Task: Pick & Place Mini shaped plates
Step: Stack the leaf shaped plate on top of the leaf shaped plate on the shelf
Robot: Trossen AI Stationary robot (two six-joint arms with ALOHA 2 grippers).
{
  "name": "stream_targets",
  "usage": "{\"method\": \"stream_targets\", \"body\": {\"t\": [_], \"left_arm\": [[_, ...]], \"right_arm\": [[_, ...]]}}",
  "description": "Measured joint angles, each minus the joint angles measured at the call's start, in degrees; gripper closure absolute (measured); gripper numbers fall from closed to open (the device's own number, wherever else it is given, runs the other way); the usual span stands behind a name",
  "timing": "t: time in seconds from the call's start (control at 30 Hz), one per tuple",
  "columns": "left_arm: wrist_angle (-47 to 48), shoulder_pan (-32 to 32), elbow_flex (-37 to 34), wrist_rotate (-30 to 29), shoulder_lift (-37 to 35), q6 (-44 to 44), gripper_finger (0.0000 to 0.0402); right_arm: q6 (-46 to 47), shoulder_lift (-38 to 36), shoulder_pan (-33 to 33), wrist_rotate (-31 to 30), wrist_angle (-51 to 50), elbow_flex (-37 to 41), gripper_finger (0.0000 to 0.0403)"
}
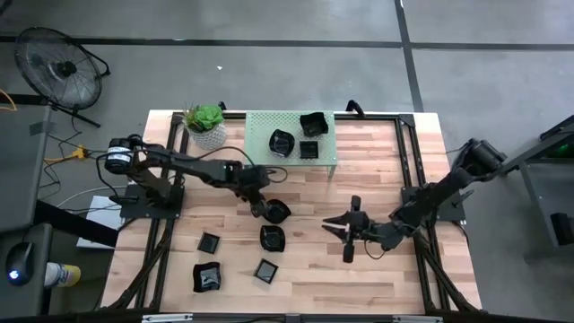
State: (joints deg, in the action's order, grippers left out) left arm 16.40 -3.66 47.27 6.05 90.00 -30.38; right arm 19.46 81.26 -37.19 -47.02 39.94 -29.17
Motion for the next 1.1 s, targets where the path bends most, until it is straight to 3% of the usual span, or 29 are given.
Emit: {"method": "stream_targets", "body": {"t": [0.4, 1.1], "left_arm": [[-0.16, -0.46, -0.04, 1.35, 1.3, -0.05, 0.0227], [-2.64, 0.31, -0.08, 1.13, 3.72, -1.72, 0.0227]], "right_arm": [[-1.76, 1.32, 0.0, 0.46, 4.96, -0.02, 0.0332], [-1.99, 1.32, -0.44, 0.01, 4.52, -0.02, 0.0332]]}}
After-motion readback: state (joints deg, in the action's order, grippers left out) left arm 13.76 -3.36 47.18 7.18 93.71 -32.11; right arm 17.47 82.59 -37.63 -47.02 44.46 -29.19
